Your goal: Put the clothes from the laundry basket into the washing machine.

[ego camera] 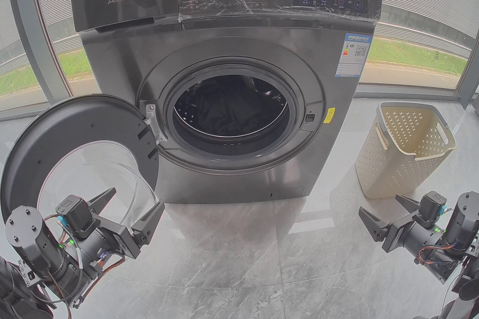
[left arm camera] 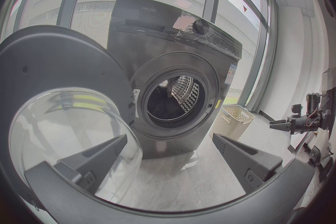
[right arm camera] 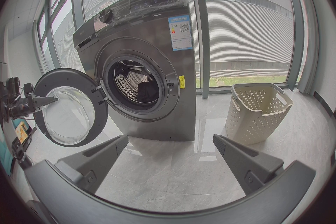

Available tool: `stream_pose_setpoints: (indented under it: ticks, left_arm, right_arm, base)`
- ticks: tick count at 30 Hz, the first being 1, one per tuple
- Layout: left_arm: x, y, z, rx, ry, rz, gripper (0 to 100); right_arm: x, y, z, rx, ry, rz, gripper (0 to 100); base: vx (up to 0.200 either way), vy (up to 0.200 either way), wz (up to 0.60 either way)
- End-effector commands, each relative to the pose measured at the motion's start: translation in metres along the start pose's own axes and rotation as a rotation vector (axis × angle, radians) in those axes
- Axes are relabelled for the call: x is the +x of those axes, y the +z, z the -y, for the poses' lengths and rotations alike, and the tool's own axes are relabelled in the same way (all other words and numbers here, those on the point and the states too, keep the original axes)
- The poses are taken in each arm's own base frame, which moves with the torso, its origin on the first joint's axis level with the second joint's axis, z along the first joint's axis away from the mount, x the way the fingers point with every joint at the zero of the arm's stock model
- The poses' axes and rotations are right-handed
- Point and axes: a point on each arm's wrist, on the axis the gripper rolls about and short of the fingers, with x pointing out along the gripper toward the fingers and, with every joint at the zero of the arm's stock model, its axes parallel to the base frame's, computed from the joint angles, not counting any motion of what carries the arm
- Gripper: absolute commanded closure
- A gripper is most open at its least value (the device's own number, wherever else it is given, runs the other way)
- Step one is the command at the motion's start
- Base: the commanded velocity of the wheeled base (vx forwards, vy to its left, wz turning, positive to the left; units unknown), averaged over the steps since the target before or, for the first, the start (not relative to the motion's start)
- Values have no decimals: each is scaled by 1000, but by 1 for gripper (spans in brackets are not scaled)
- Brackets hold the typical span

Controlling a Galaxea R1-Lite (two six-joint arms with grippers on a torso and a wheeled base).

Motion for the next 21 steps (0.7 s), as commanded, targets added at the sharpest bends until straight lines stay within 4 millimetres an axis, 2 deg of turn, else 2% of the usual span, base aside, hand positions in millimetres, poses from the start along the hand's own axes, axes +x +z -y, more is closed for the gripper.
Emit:
stream_pose_setpoints:
  ticks: [1, 4, 10, 12, 13, 17, 18, 20, 21]
  left_arm:
    - [-9, 4, -10, 4, 43, 5, 0]
    - [-28, 13, -18, -3, 39, 13, 0]
    - [-62, 15, -27, 11, 34, -17, 0]
    - [-68, 14, -29, 12, 38, -27, 0]
    - [-82, 11, -33, 14, 42, -43, 0]
    - [-112, 5, -44, -13, 69, -30, 0]
    - [-112, 5, -44, -13, 69, -30, 0]
    - [-128, -3, -52, -56, 138, -30, 0]
    - [-130, -4, -52, -58, 142, -27, 0]
  right_arm:
    - [-28, 13, 11, 30, -10, 74, 0]
    - [-48, 16, 25, 35, -63, 78, 0]
    - [-80, 10, 43, 53, -147, 67, 0]
    - [-84, 8, 46, 54, -172, 63, 0]
    - [-96, 5, 53, 54, -235, 77, 0]
    - [-123, -4, 61, 8, -320, 124, 0]
    - [-123, -4, 61, 8, -320, 124, 0]
    - [-138, -14, 63, 4, -357, 131, 0]
    - [-140, -15, 63, 4, -361, 136, 0]
  base:
    - [0, 0, 0]
    - [0, 0, 0]
    - [0, 0, 0]
    - [0, 0, 0]
    - [0, 0, 0]
    - [0, 0, 0]
    - [0, 0, 0]
    - [0, 0, 0]
    - [0, 0, 0]
